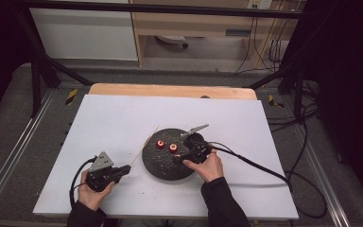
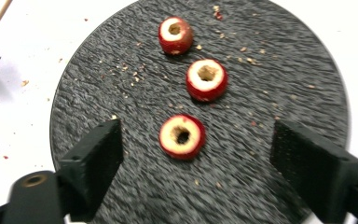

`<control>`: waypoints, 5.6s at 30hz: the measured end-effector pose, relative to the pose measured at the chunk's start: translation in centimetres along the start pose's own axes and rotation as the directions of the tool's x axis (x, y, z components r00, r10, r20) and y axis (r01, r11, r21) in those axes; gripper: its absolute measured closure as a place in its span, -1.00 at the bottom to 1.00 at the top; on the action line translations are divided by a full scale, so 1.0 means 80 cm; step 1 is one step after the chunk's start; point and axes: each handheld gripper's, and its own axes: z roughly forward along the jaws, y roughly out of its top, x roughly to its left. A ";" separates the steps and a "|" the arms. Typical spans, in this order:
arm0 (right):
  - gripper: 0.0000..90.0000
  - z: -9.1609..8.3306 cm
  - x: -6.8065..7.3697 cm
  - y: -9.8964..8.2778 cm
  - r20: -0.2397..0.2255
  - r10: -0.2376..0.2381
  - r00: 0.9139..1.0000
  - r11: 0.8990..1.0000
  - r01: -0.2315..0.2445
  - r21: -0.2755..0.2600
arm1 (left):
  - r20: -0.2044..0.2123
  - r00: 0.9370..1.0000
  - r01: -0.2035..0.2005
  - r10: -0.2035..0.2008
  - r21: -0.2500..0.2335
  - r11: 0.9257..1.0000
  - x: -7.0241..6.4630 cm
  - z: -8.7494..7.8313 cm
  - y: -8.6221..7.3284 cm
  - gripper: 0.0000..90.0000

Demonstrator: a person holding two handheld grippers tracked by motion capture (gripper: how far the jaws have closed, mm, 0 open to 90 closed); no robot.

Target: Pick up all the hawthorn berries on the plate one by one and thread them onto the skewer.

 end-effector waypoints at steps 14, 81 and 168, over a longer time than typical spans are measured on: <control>0.00 0.024 0.008 0.014 0.016 0.039 0.999 0.994 -0.041 0.104 | -0.002 1.000 -0.003 0.003 0.004 1.000 0.001 0.000 0.000 0.96; 0.35 -0.051 -0.025 -0.039 -0.242 0.213 0.947 0.844 -0.303 -0.442 | -0.006 1.000 -0.005 0.004 -0.055 0.998 -0.033 0.015 0.013 0.96; 0.36 -0.040 -0.035 -0.026 -0.269 0.173 0.947 0.446 -0.319 -0.836 | 0.110 0.991 0.097 -0.082 -0.140 0.985 -0.092 0.052 0.061 0.96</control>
